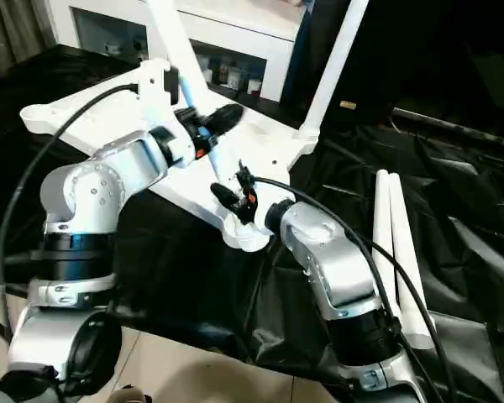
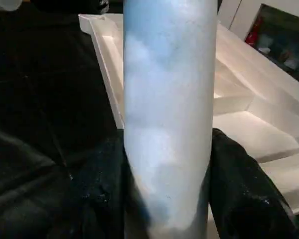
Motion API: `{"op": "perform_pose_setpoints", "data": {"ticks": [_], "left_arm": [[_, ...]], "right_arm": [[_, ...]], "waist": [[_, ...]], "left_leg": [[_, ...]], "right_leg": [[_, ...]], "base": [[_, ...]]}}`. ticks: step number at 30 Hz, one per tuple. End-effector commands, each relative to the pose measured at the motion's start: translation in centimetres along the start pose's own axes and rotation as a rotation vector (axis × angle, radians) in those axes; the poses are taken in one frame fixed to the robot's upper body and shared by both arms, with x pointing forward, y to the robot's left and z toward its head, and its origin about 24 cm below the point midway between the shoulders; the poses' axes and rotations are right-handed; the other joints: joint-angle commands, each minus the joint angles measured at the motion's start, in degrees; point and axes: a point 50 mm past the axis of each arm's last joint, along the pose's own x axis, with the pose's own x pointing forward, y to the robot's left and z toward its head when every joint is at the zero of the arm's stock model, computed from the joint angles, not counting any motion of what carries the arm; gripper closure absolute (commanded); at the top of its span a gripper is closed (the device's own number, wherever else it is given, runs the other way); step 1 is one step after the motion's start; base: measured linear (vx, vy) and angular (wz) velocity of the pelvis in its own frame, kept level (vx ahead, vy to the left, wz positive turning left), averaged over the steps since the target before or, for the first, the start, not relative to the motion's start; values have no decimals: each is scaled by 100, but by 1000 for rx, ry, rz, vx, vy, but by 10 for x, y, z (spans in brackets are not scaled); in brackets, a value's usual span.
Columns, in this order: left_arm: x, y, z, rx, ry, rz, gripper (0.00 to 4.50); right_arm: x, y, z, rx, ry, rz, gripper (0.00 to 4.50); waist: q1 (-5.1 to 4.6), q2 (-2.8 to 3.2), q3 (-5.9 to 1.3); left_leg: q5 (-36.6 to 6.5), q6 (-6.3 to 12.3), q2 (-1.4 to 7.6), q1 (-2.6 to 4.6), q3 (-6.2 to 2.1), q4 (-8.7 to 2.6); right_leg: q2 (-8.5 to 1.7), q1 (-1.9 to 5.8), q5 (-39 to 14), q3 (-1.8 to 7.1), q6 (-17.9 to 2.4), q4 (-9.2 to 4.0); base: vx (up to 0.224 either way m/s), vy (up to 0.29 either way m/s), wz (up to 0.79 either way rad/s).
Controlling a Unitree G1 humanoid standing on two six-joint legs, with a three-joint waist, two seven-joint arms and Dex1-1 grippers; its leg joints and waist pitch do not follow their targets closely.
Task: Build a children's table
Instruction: Rotate table base
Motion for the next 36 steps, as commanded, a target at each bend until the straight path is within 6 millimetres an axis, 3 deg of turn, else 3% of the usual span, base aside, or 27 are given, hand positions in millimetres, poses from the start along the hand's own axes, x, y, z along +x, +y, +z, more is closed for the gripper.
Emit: {"op": "perform_pose_setpoints", "data": {"ticks": [1, 2, 3, 4, 7, 9, 10, 13, 16, 19, 21, 23, 24, 28, 33, 36], "left_arm": [[1, 3, -2, 6, 3, 25, 225], [1, 3, -1, 6, 0, 26, 230], [1, 3, 0, -13, -7, 12, 244], [0, 3, 3, -35, -18, -7, 259], [-1, 2, 5, -59, -19, -48, 265], [-2, 0, 7, -81, -12, -97, 272], [-5, -4, 9, -67, 21, -190, 272], [-9, -9, 12, -55, 44, -286, 274], [-14, -14, 17, -45, 67, -410, 275], [-19, -16, 19, -18, 87, -485, 275], [-21, -18, 22, -4, 92, -519, 275], [-24, -21, 25, 1, 88, -558, 275], [-24, -21, 25, 2, 88, -559, 275], [-26, -22, 26, -10, 83, -585, 275], [-27, -21, 26, -12, 87, -593, 276], [-28, -20, 24, -8, 93, -596, 276]], "right_arm": [[-3, -8, 7, -22, -25, -44, 268], [-3, -8, 8, -25, -26, -45, 268], [-2, -7, 10, -24, -41, -40, 233], [-2, -7, 12, 29, -65, -21, 198], [-3, -9, 15, 104, -83, 1, 196], [-7, -16, 17, 111, -73, 29, 163], [-14, -21, 20, 168, -77, 123, 163], [-21, -24, 21, 195, -56, 207, 153], [-30, -24, 11, 182, 38, 316, 153], [-39, -18, 4, 185, 104, 412, 153], [-44, -14, 0, 195, 144, 458, 153], [-44, -11, -5, 195, 177, 466, 153], [-44, -11, -5, 195, 177, 466, 180], [-42, -10, -7, 211, 197, 462, 206], [-41, -10, -6, 216, 195, 455, 251], [-39, -12, -7, 224, 188, 428, 255]], "waist": [[-11, 84, -396], [-13, 81, -394], [-21, 36, -392], [-13, 56, -394], [-34, 49, -392], [-30, 52, -394], [-29, 77, -393], [-6, 79, -391], [17, 113, -403], [17, 58, -400], [18, 61, -395], [2, 58, -390], [-10, 61, -391], [0, 51, -380], [2, 68, -384], [7, 64, -392]], "left_leg": [[-956, -316, -163, 99, 112, -361], [-974, -312, -166, 100, 115, -358], [-986, -300, -166, 98, 123, -356], [-992, -304, -165, 102, 119, -357], [-1071, -248, -163, 95, 118, -359], [-1038, -251, -169, 104, 117, -355], [-1044, -234, -173, 110, 124, -354], [-958, -200, -167, 106, 130, -348], [-814, -235, -168, 110, 129, -345], [-797, -221, -173, 99, 137, -344], [-855, -208, -162, 105, 141, -350], [-891, -243, -156, 97, 139, -352], [-929, -266, -154, 98, 140, -351], [-1065, -292, -145, 99, 137, -355], [-1113, -328, -142, 102, 131, -358], [-1016, -342, -146, 93, 129, -357]], "right_leg": [[-63, 305, -308, 90, -644, -366], [-63, 301, -334, 91, -645, -375], [-63, 302, -387, 93, -637, -384], [-71, 301, -414, 91, -650, -372], [-72, 291, -558, 90, -649, -381], [-60, 297, -538, 88, -642, -374], [-54, 292, -493, 90, -656, -370], [-56, 290, -319, 95, -738, -359], [-49, 323, -68, 88, -868, -340], [-59, 343, -122, 84, -922, -351], [-77, 338, -322, 89, -935, -365], [-84, 330, -453, 89, -948, -364], [-90, 318, -548, 87, -949, -370], [-98, 299, -889, 88, -860, -399], [-94, 282, -952, 83, -808, -406], [-93, 290, -812, 79, -828, -386]], "base": [[0, 0, 0], [0, 0, 0], [0, 0, 0], [0, 0, 0], [0, 0, 0], [0, 0, 0], [0, 0, 0], [0, 0, 0], [0, 0, 0], [0, 0, 0], [0, 0, 0], [0, 0, 0], [0, 0, 0], [0, 0, 0], [0, 0, 0], [0, 0, 0]]}}
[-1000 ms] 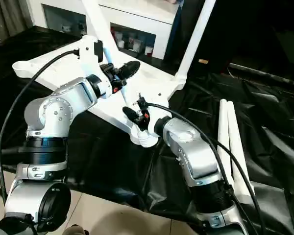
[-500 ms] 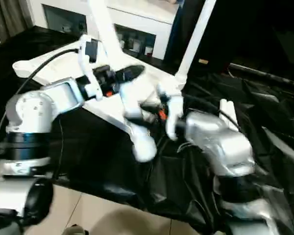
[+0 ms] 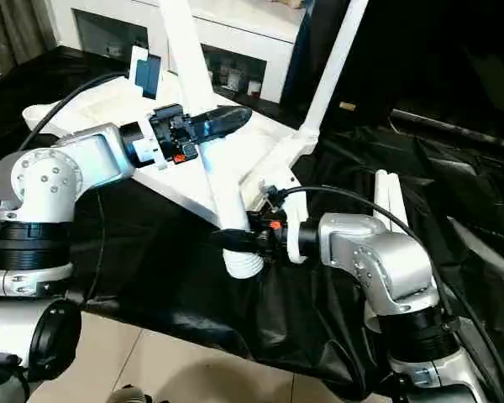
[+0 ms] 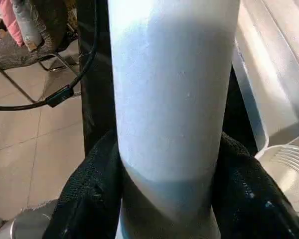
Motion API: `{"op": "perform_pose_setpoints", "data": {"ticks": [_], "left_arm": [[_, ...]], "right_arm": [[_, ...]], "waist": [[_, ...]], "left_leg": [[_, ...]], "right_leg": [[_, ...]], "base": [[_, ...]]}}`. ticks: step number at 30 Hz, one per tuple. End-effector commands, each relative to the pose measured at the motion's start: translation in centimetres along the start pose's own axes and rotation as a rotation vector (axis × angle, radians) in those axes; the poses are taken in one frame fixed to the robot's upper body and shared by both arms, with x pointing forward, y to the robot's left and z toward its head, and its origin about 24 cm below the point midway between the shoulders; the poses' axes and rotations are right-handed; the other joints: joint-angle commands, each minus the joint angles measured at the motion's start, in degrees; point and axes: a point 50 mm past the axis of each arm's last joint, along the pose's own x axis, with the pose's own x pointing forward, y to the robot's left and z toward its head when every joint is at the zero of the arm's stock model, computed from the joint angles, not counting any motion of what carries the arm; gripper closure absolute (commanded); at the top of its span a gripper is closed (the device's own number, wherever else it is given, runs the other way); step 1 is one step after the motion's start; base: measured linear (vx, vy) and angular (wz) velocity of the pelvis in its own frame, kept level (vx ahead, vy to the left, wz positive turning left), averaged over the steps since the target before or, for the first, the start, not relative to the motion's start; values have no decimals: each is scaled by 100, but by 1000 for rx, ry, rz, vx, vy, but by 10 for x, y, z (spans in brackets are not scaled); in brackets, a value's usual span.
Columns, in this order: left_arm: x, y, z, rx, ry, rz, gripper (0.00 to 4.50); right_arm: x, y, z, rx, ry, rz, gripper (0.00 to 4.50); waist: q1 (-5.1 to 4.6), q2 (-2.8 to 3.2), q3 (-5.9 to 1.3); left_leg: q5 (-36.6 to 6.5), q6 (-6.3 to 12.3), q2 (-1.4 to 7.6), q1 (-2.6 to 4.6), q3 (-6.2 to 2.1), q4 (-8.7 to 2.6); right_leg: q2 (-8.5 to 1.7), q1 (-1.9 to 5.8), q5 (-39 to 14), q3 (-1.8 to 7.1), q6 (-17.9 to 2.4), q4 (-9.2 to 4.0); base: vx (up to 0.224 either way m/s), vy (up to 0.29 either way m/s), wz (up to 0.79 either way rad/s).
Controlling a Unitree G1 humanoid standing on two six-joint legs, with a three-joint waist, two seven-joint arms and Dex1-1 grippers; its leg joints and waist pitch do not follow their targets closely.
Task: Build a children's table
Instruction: Rotate table base
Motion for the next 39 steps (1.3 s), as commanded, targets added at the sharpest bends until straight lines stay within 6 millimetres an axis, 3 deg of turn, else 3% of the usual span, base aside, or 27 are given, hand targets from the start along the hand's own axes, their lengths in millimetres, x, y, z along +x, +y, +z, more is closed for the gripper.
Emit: {"op": "perform_pose_setpoints", "data": {"ticks": [1, 2, 5, 8, 13, 21, 24, 27, 29, 30, 35, 36, 39], "left_arm": [[6, -11, 3, 31, 4, -61, 276], [6, -9, 4, 57, 1, -35, 276], [6, -5, 1, 62, 23, 18, 206], [6, -2, 0, 61, 9, 69, 196], [4, -1, -11, 49, 24, 97, 162], [5, 4, -12, 70, 28, 114, 162], [7, 5, -9, 77, 25, 110, 198], [9, 4, -4, 70, 10, 94, 201], [8, 4, -4, 64, 8, 89, 225], [8, 4, -2, 55, 5, 82, 235], [6, 4, 0, 57, 13, 61, 264], [6, 4, 0, 57, 13, 61, 266], [8, 0, -2, 100, 53, 35, 269]], "right_arm": [[-3, -6, 2, 6, -9, -58, 256], [-3, -6, 2, 9, -16, -65, 257], [0, -7, 5, 16, -51, -90, 257], [1, -8, 9, 17, -82, -106, 257], [1, -10, 13, 19, -108, -122, 258], [8, -7, 11, -1, -88, -101, 258], [8, -7, 10, -4, -83, -95, 258], [8, -7, 9, -8, -83, -104, 258], [7, -8, 9, -13, -84, -110, 258], [7, -8, 10, -19, -85, -116, 259], [7, -10, 10, -44, -83, -134, 259], [7, -10, 10, -44, -83, -134, 203], [5, -9, 11, 2, -103, -96, 182]], "waist": [[6, 60, -398], [6, 63, -398], [8, 59, -400], [11, 82, -398], [24, 45, -396], [30, 83, -398], [32, 98, -396], [35, 120, -403], [28, 106, -402], [29, 128, -405], [24, 115, -405], [26, 117, -402], [25, 114, -405]], "left_leg": [[-989, -338, -152, 88, 130, -365], [-974, -339, -151, 88, 130, -366], [-934, -344, -147, 90, 132, -365], [-1007, -377, -146, 98, 131, -368], [-1031, -390, -148, 85, 127, -372], [-1004, -380, -154, 90, 124, -375], [-1060, -389, -156, 91, 121, -380], [-1023, -422, -158, 92, 119, -374], [-1044, -419, -158, 92, 122, -375], [-1043, -422, -157, 94, 118, -375], [-1045, -412, -156, 97, 122, -373], [-1058, -415, -157, 101, 123, -373], [-1124, -389, -156, 111, 123, -377]], "right_leg": [[-89, 292, -789, 81, -816, -386], [-91, 293, -768, 81, -822, -382], [-90, 292, -692, 82, -828, -369], [-94, 284, -763, 85, -799, -384], [-100, 293, -840, 78, -740, -388], [-89, 288, -746, 79, -716, -387], [-91, 287, -862, 81, -668, -400], [-89, 287, -704, 80, -734, -378], [-87, 292, -667, 78, -773, -377], [-89, 295, -648, 79, -788, -371], [-88, 297, -628, 79, -817, -375], [-86, 291, -649, 78, -818, -376], [-87, 293, -728, 77, -819, -378]], "base": [[0, 0, 0], [0, 0, 0], [0, 0, 0], [0, 0, 0], [0, 0, 0], [0, 0, 0], [0, 0, 0], [0, 0, 0], [0, 0, 0], [0, 0, 0], [0, 0, 0], [0, 0, 0], [0, 0, 0]]}}
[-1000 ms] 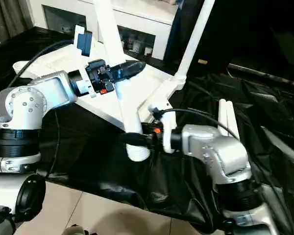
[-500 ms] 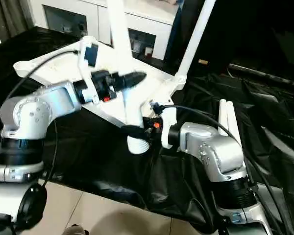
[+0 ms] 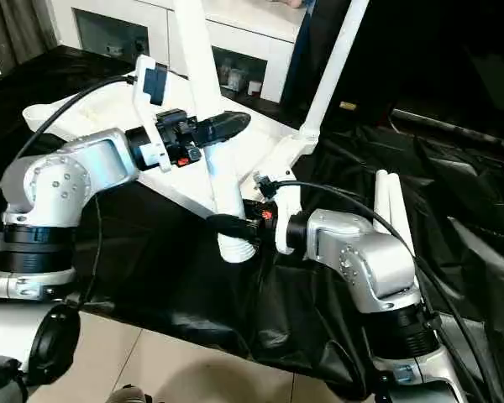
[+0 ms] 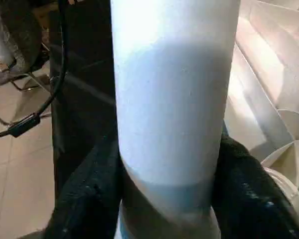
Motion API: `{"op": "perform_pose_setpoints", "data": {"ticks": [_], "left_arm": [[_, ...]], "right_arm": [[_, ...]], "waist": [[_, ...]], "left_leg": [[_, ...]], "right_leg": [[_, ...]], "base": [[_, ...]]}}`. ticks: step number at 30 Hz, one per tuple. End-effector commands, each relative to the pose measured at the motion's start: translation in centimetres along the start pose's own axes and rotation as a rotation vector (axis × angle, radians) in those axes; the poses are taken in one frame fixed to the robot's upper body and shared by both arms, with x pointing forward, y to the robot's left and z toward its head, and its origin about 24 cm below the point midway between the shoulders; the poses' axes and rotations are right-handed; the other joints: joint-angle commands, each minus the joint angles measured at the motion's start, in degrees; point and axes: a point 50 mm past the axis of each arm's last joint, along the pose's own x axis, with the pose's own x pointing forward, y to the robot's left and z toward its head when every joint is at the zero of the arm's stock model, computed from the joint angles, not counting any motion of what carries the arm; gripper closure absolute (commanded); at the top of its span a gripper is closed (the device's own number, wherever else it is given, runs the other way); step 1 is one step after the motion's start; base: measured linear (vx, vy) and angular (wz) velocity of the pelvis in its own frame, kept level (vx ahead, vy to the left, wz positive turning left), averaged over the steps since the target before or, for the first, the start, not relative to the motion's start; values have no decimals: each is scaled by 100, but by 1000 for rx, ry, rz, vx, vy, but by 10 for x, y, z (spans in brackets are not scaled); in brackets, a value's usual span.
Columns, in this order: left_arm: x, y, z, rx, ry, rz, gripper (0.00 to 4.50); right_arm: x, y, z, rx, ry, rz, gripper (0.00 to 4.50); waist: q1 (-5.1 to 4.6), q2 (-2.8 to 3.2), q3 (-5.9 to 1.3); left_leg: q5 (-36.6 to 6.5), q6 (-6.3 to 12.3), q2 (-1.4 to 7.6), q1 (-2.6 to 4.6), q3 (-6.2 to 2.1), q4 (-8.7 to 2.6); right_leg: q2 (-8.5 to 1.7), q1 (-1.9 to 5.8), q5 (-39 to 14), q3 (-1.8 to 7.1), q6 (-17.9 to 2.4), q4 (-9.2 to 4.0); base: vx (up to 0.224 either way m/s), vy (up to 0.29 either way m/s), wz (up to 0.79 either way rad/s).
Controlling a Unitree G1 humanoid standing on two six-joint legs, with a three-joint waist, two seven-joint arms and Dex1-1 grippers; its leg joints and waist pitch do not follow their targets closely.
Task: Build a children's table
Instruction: Rotate table base
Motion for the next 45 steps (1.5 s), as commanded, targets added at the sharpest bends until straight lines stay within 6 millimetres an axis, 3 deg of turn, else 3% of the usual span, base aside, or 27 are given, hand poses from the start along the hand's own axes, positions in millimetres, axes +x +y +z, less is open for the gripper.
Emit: {"op": "perform_pose_setpoints", "data": {"ticks": [1, 6, 13, 31, 36, 38, 45], "left_arm": [[6, -9, 5, 57, 32, -49, 269], [9, -18, 2, 105, 98, -131, 270], [13, -27, 0, 148, 139, -209, 270], [13, -39, 6, 139, 103, -321, 270], [11, -39, 4, 139, 112, -328, 270], [11, -39, 3, 142, 118, -333, 270], [10, -40, 1, 142, 129, -345, 270]], "right_arm": [[-7, -4, 8, 1, -16, 8, 172], [-12, -4, 7, -27, 19, 47, 140], [-16, 0, 3, -28, 64, 154, 140], [-10, 2, -5, 1, 64, 189, 140], [-9, 2, -4, 7, 49, 183, 179], [-9, 2, -3, 8, 45, 183, 217], [-9, 2, -1, 11, 32, 188, 249]], "waist": [[14, 116, -404], [36, 108, -400], [31, 92, -396], [37, 75, -399], [35, 85, -403], [33, 81, -400], [37, 93, -399]], "left_leg": [[-1125, -390, -156, 105, 122, -378], [-1063, -394, -150, 108, 129, -376], [-1086, -356, -148, 97, 131, -371], [-1084, -360, -150, 95, 134, -364], [-1031, -351, -146, 98, 132, -366], [-1040, -351, -147, 97, 133, -368], [-1088, -375, -146, 101, 131, -370]], "right_leg": [[-86, 299, -716, 81, -816, -371], [-91, 297, -681, 81, -838, -369], [-97, 309, -698, 81, -903, -368], [-98, 302, -752, 78, -955, -363], [-98, 301, -721, 77, -941, -358], [-96, 301, -728, 76, -941, -357], [-99, 300, -762, 77, -934, -359]], "base": [[0, 0, 0], [0, 0, 0], [0, 0, 0], [0, 0, 0], [0, 0, 0], [0, 0, 0], [0, 0, 0]]}}
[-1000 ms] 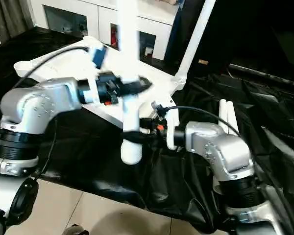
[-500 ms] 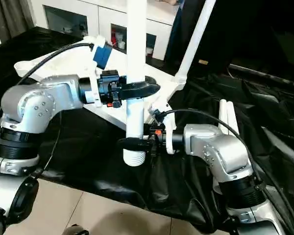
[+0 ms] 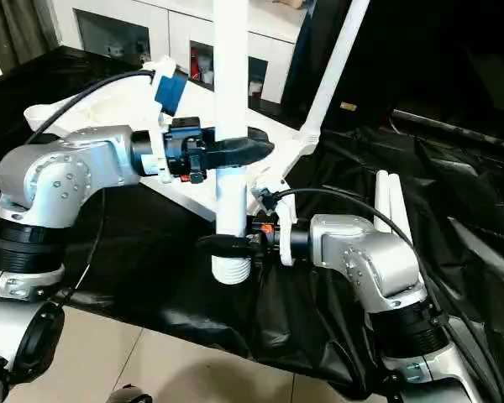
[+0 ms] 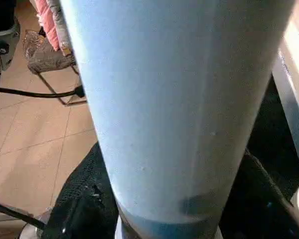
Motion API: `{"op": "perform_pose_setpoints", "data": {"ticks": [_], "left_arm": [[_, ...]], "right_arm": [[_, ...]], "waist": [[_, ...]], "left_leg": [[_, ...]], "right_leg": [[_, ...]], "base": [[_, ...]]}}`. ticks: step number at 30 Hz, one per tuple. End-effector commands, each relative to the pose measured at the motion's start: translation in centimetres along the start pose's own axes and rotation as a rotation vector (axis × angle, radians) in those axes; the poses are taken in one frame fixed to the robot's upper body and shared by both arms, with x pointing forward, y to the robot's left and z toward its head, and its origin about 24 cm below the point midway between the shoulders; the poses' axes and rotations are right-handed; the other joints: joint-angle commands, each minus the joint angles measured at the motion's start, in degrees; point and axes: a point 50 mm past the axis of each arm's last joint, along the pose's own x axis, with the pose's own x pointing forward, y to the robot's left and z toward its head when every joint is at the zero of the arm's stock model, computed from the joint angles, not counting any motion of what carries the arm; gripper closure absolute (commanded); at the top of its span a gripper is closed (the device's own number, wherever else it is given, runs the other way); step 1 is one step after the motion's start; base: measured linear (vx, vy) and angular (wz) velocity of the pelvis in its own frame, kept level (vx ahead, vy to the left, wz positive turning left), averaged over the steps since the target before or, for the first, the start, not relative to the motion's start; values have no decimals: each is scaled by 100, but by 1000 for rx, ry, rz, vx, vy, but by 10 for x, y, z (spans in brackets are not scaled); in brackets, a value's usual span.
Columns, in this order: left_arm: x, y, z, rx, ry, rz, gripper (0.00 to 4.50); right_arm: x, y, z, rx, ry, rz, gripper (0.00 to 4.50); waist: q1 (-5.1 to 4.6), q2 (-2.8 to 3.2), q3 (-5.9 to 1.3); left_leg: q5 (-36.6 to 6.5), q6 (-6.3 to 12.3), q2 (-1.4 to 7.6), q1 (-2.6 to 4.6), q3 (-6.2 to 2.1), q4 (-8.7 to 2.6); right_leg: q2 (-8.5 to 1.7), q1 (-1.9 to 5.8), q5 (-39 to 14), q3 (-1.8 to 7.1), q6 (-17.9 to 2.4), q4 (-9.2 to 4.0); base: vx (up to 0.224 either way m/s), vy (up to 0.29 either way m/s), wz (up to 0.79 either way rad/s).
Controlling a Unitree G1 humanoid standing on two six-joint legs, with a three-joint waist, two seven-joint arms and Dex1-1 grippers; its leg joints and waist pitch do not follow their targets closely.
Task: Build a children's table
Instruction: Rotate table base
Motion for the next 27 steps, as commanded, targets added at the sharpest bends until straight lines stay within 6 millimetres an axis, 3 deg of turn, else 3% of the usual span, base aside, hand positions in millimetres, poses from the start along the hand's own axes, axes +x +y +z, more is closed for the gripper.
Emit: {"op": "perform_pose_setpoints", "data": {"ticks": [1, 3, 6, 12, 26, 27], "left_arm": [[5, -8, 3, 25, 9, -58, 270], [5, -9, 3, 25, 11, -60, 270], [4, -8, 1, 27, 25, -59, 270], [3, -8, 0, 28, 33, -58, 270], [2, -7, -1, 28, 40, -52, 270], [2, -7, -1, 28, 38, -53, 270]], "right_arm": [[-7, -5, 4, -1, -21, -33, 251], [-7, -5, 4, -4, -20, -38, 253], [-8, -7, 3, -13, -21, -60, 175], [-11, -10, 5, 10, -35, -68, 139], [-13, -4, 4, 27, -42, -8, 136], [-13, -4, 4, 27, -39, -6, 153]], "waist": [[22, 94, -401], [21, 91, -401], [21, 98, -406], [21, 103, -405], [28, 105, -409], [30, 102, -406]], "left_leg": [[-1073, -374, -146, 101, 131, -373], [-1051, -373, -148, 93, 129, -373], [-1043, -378, -147, 99, 131, -369], [-1066, -379, -149, 102, 132, -369], [-1017, -377, -150, 98, 131, -366], [-1034, -378, -152, 97, 131, -367]], "right_leg": [[-96, 295, -742, 78, -928, -362], [-97, 302, -723, 77, -928, -359], [-98, 301, -688, 77, -942, -355], [-95, 297, -696, 78, -952, -355], [-95, 307, -611, 76, -979, -345], [-94, 308, -638, 74, -978, -349]], "base": [[0, 0, 0], [0, 0, 0], [0, 0, 0], [0, 0, 0], [0, 0, 0], [0, 0, 0]]}}
